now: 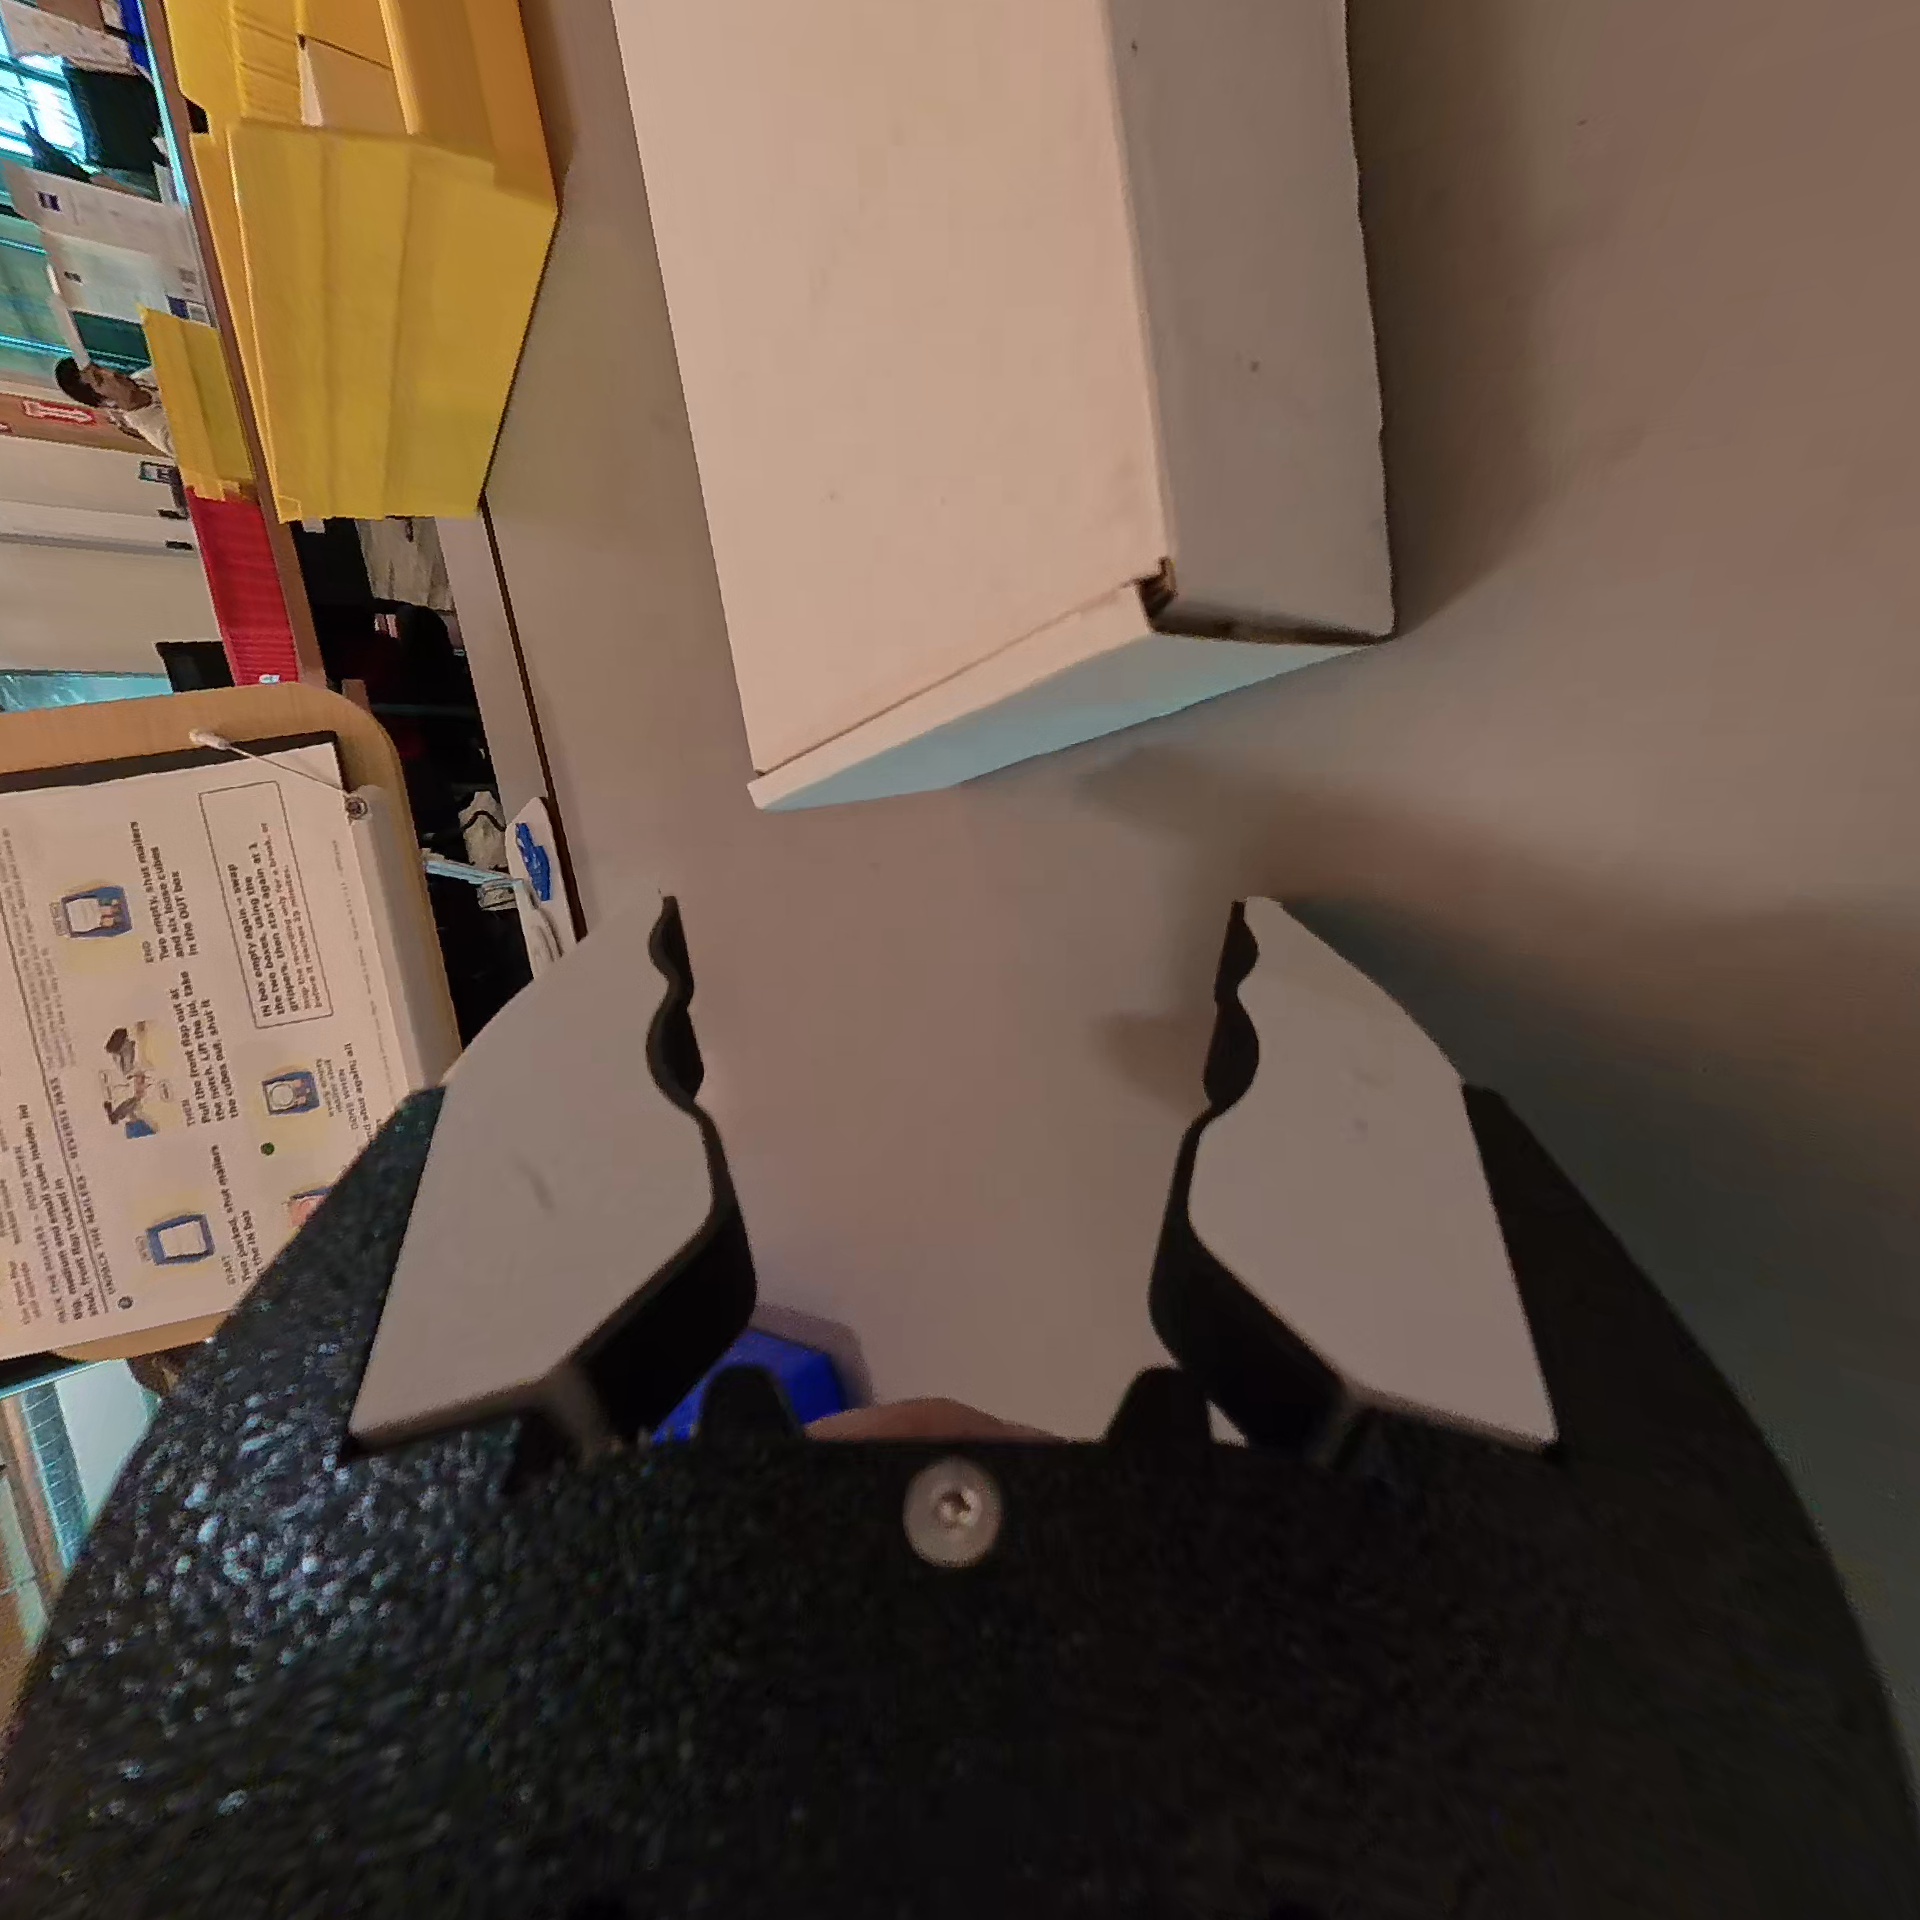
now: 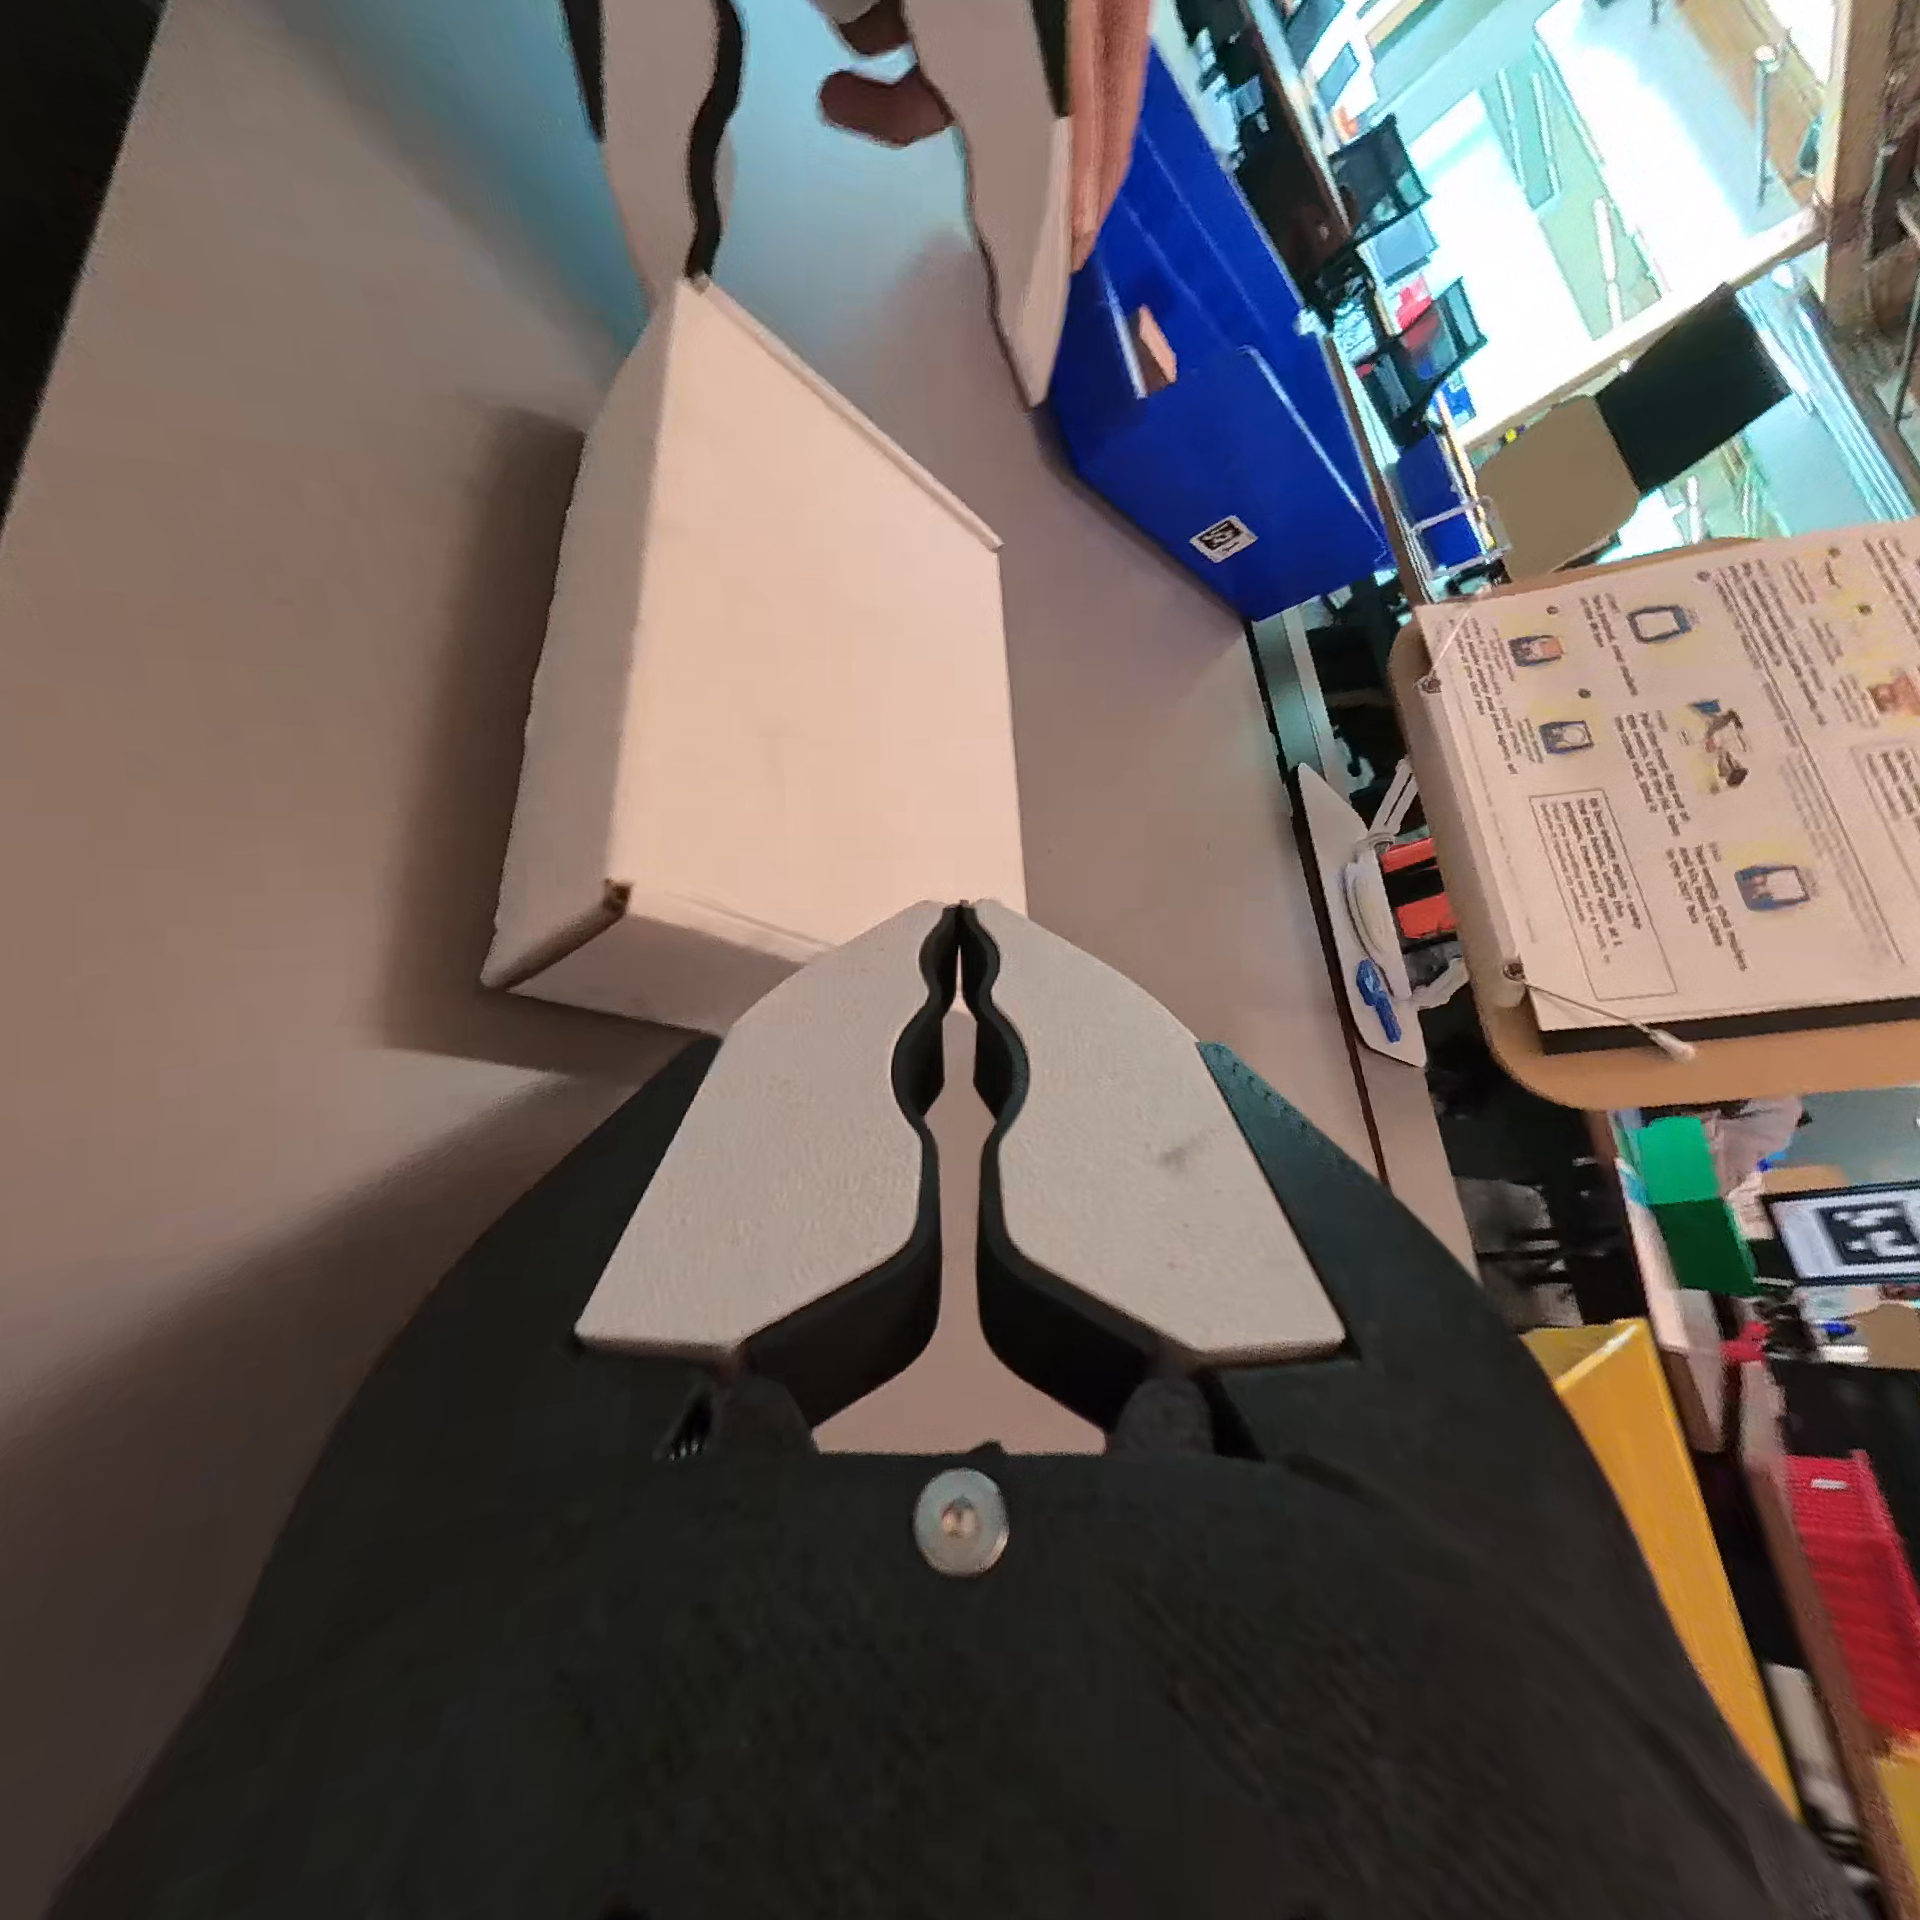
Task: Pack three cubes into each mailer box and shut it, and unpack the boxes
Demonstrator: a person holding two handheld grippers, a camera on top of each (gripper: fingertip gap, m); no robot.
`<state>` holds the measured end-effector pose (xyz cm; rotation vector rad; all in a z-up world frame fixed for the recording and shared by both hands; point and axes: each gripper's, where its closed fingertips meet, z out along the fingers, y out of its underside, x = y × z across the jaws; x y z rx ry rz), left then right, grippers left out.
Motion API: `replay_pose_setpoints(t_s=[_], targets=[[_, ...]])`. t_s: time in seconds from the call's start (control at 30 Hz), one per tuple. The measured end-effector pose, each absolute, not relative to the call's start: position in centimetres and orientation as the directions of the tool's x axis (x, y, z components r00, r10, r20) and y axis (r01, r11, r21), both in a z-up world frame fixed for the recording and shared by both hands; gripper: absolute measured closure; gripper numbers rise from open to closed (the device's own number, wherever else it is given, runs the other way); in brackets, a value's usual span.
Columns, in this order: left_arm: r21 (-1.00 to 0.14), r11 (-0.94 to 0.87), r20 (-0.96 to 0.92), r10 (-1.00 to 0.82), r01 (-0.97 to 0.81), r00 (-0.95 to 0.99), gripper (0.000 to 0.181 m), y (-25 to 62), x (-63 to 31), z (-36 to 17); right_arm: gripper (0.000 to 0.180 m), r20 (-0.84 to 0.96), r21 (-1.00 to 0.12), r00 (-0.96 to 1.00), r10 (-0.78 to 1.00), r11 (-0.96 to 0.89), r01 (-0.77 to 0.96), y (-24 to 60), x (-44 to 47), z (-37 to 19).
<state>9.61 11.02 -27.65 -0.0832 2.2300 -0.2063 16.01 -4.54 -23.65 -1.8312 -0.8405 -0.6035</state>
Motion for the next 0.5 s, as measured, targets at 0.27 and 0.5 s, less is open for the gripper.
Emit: replay_pose_setpoints(t_s=[0.27,0.5], targets=[[-0.18,0.983,-0.78,-0.115,0.045,-0.615,0.082,9.8,9.9,-27.5,0.18,0.864,-0.319,0.412,0.289,-0.319,0.892,-5.1,16.5,-24.6],[-0.184,0.982,-0.781,-0.116,0.048,-0.613,0.082,9.4,10.4,-27.6,0.18,0.873,-0.307,0.384,0.299,-0.274,0.911,-4.3,15.6,-24.1]])
